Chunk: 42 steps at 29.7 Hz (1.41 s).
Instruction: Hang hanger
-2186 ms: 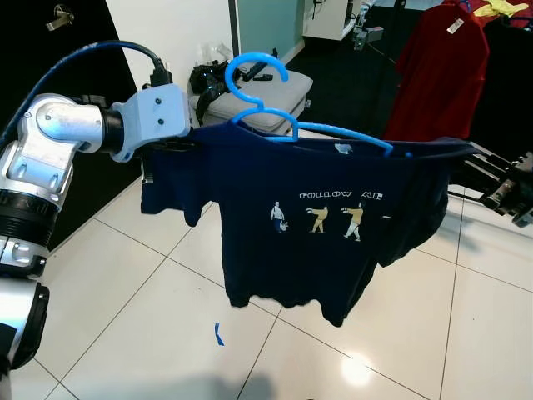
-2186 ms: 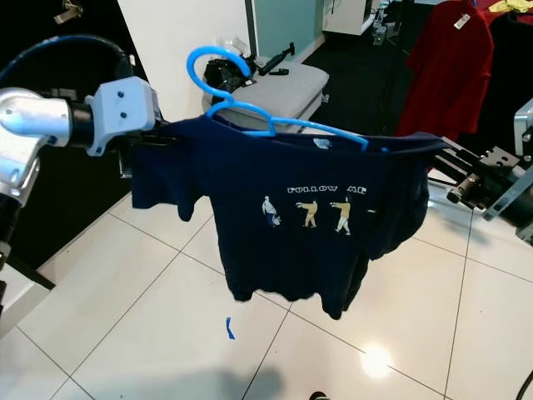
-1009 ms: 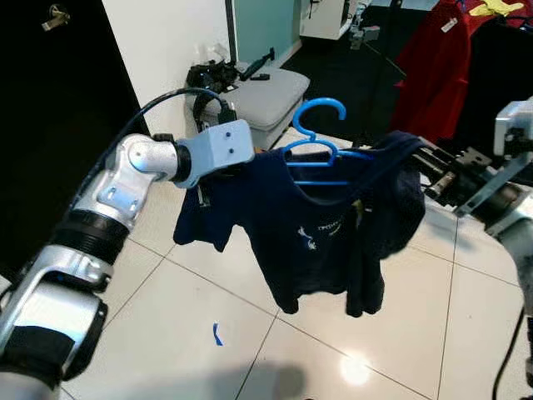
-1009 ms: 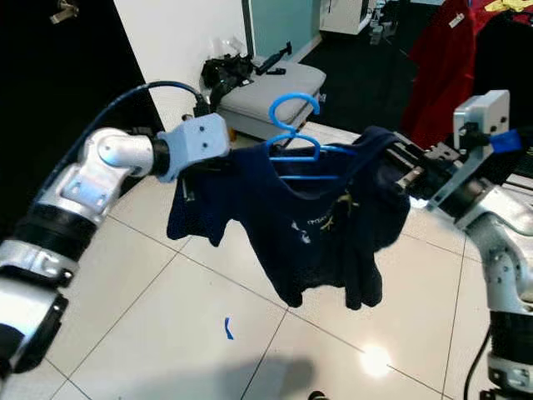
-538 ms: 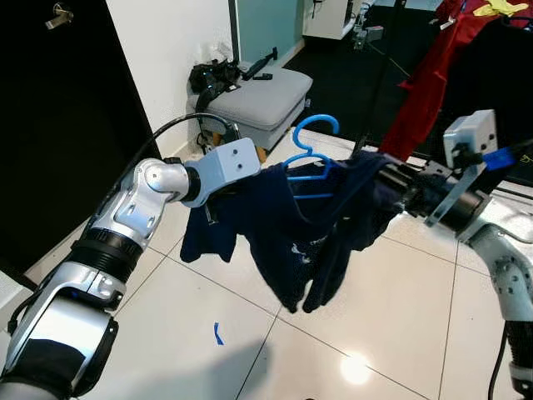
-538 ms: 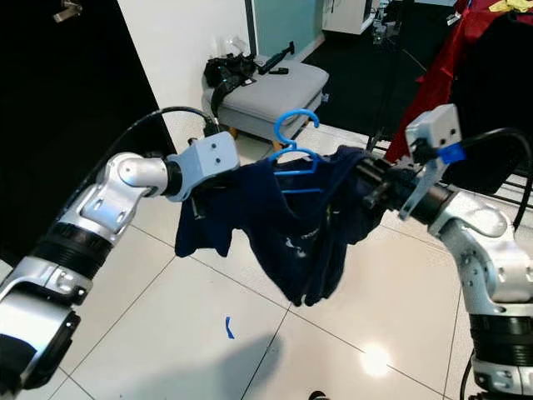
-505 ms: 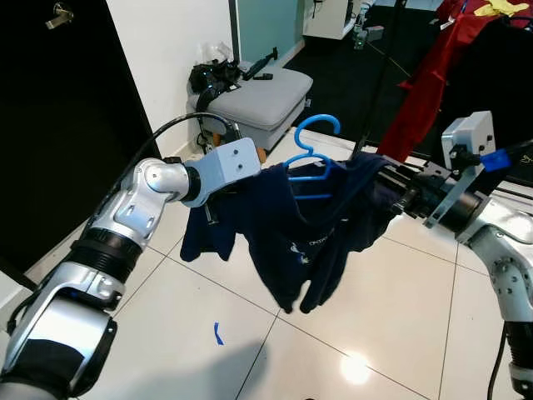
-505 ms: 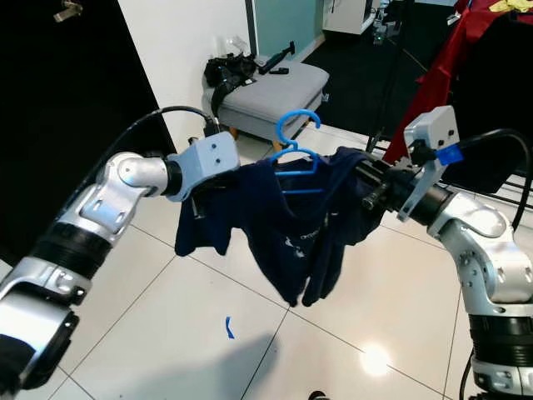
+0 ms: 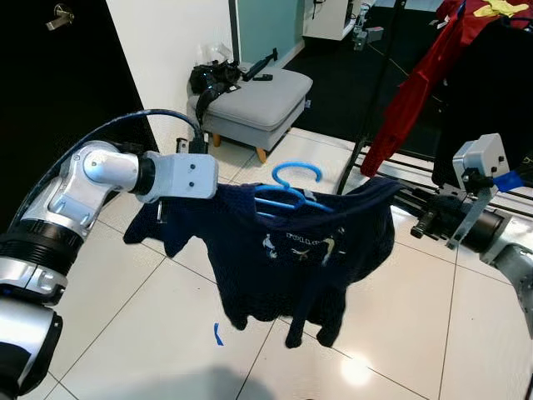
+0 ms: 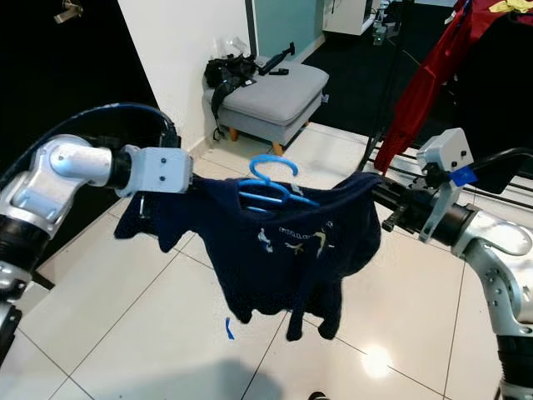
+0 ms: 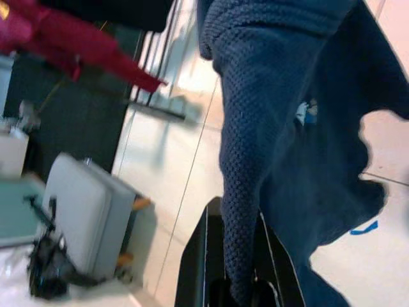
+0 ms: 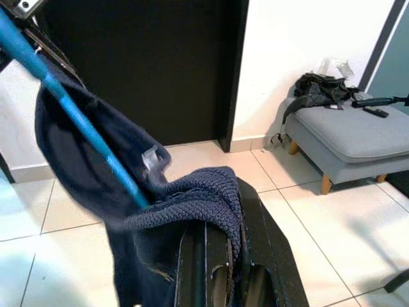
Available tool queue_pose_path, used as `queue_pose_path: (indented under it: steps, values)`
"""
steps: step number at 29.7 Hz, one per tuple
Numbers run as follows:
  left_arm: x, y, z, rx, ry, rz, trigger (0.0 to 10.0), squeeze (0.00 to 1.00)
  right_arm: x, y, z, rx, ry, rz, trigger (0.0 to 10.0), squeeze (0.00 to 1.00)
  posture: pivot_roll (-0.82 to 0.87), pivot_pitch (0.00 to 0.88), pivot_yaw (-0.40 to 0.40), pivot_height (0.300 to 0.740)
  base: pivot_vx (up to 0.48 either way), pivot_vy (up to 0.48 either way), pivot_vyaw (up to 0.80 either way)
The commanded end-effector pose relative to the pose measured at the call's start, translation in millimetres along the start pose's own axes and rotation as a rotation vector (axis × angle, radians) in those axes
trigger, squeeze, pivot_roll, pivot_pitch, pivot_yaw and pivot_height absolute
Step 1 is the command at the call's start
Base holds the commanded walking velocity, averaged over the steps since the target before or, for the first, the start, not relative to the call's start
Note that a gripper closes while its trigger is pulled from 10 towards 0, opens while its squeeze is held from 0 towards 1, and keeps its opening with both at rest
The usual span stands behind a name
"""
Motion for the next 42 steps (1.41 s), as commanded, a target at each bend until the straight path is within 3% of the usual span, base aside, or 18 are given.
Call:
queue_pose_path:
  steps: [1, 8, 10, 11, 13, 19, 23, 25, 27, 29, 30, 31, 32, 35, 42]
  values:
    - [13.9, -7.7, 5.2, -0.033, -0.029, 0.070, 10.0, 0.00, 5.2, -5.3, -13.0, 0.053, 0.013, 0.015, 0.0, 0.00, -0.01, 0.146, 0.046, 0.740, 0.000, 0.000, 0.00]
    - [31.0, -16.8, 12.5, -0.105, -0.084, 0.171, 10.0, 0.00, 3.2, -20.5, -42.0, 0.182, -0.035, 0.025, 0.0, 0.00, -0.02, 0.139, 0.045, 0.740, 0.000, 0.000, 0.00]
    - [37.4, -17.6, 11.8, -0.126, -0.096, 0.218, 10.0, 0.00, -1.4, -26.0, -68.8, 0.296, -0.092, 0.030, 0.0, 0.00, -0.03, 0.136, 0.047, 0.740, 0.000, 0.000, 0.00]
    - [35.9, -18.3, 10.1, -0.132, -0.102, 0.213, 10.0, 0.00, -4.8, -27.7, -85.1, 0.366, -0.120, 0.026, 0.0, 0.00, -0.03, 0.136, 0.049, 0.740, 0.000, 0.000, 0.00]
    - [35.9, -18.3, 10.1, -0.132, -0.102, 0.213, 10.0, 0.00, -4.8, -27.7, -85.1, 0.366, -0.120, 0.026, 0.0, 0.00, -0.03, 0.136, 0.049, 0.740, 0.000, 0.000, 0.00]
    - [15.1, -13.7, -4.8, -0.098, -0.083, 0.118, 10.0, 0.00, -23.3, -23.6, -123.0, 0.522, -0.188, -0.038, 0.0, 0.00, -0.03, 0.135, 0.054, 0.740, 0.000, 0.000, 0.00]
    - [-4.8, 1.3, -12.3, -0.085, -0.029, 0.043, 10.0, 0.00, -43.4, -12.1, -126.9, 0.543, -0.186, -0.142, 0.0, 0.00, -0.03, 0.139, 0.057, 0.740, 0.000, 0.000, 0.00]
    - [-4.8, 1.3, -12.3, -0.085, -0.029, 0.043, 10.0, 0.00, -43.4, -12.1, -126.9, 0.543, -0.186, -0.142, 0.0, 0.00, -0.03, 0.139, 0.057, 0.740, 0.000, 0.000, 0.00]
    - [-26.9, 15.5, -19.3, -0.037, 0.029, -0.060, 10.0, 0.00, -56.9, -4.1, -115.2, 0.488, -0.138, -0.230, 0.0, 0.00, -0.02, 0.144, 0.061, 0.740, 0.000, 0.000, 0.00]
    - [-26.9, 15.5, -19.3, -0.037, 0.029, -0.060, 10.0, 0.00, -56.9, -4.1, -115.2, 0.488, -0.138, -0.230, 0.0, 0.00, -0.02, 0.144, 0.061, 0.740, 0.000, 0.000, 0.00]
    - [-37.9, 20.1, -21.0, -0.006, 0.066, -0.112, 10.0, 0.00, -59.2, -4.2, -103.0, 0.424, -0.104, -0.253, 2.0, 0.00, -0.02, 0.146, 0.062, 0.740, 0.000, 0.000, 0.00]
    - [-46.2, 22.8, -22.0, 0.027, 0.105, -0.149, 10.0, 0.00, -58.6, -7.1, -89.0, 0.353, -0.086, -0.260, 10.0, 0.00, -0.02, 0.146, 0.062, 0.740, 0.000, 0.000, 0.00]
    - [-51.0, 23.0, -22.7, 0.055, 0.141, -0.164, 10.0, 0.00, -55.8, -9.2, -81.7, 0.316, -0.071, -0.253, 10.0, 1.00, -0.02, 0.147, 0.062, 0.740, 0.000, 0.000, 0.00]
    - [-54.1, 19.9, -21.9, 0.084, 0.179, -0.162, 10.0, 0.00, -48.2, -15.5, -69.8, 0.246, -0.048, -0.219, 10.0, 1.00, -0.02, 0.147, 0.061, 0.740, 0.000, 0.000, 0.00]
    - [-53.0, 15.1, -13.0, 0.079, 0.205, -0.128, 10.0, 0.00, -39.6, -16.5, -65.2, 0.230, -0.016, -0.187, 10.0, 1.00, -0.02, 0.150, 0.057, 0.740, 0.000, 0.000, 0.00]
Point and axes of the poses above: a point about 5 cm out from each wrist's last joint towards the gripper, its own y axis pointing back from the gripper into the wrist, its own x axis along the axis of the wrist's last joint, z = x × y, the point moved 6 cm from there along -y, pointing out of the wrist towards the gripper, and after that the axes turned 13 degrees about -y, right-handed, at the moved point
